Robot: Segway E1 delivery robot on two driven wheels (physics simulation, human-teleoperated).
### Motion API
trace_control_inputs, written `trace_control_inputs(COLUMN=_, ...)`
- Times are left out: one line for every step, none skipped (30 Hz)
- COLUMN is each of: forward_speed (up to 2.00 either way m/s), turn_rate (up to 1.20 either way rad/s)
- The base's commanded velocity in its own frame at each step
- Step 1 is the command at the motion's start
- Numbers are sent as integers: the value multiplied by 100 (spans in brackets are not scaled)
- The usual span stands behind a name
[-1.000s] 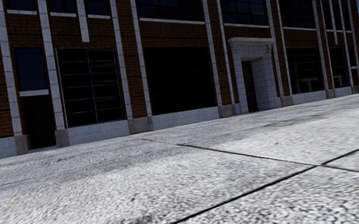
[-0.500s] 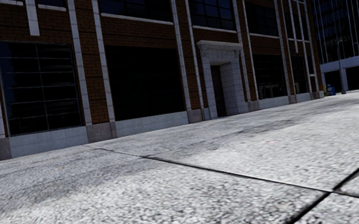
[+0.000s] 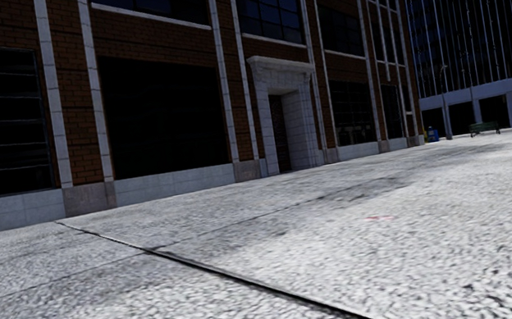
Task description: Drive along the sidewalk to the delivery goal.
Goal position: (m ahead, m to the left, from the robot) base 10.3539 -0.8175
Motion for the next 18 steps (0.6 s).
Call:
trace_control_inputs(forward_speed=200, turn_rate=0)
trace_control_inputs(forward_speed=200, turn_rate=0)
trace_control_inputs(forward_speed=200, turn_rate=0)
trace_control_inputs(forward_speed=200, turn_rate=0)
trace_control_inputs(forward_speed=200, turn_rate=0)
trace_control_inputs(forward_speed=200, turn_rate=0)
trace_control_inputs(forward_speed=200, turn_rate=0)
trace_control_inputs(forward_speed=200, turn_rate=0)
trace_control_inputs(forward_speed=200, turn_rate=0)
trace_control_inputs(forward_speed=200, turn_rate=0)
trace_control_inputs(forward_speed=200, turn_rate=0)
trace_control_inputs(forward_speed=200, turn_rate=0)
trace_control_inputs(forward_speed=200, turn_rate=0)
trace_control_inputs(forward_speed=200, turn_rate=0)
trace_control_inputs(forward_speed=200, turn_rate=0)
trace_control_inputs(forward_speed=200, turn_rate=0)
trace_control_inputs(forward_speed=200, turn_rate=0)
trace_control_inputs(forward_speed=200, turn_rate=0)
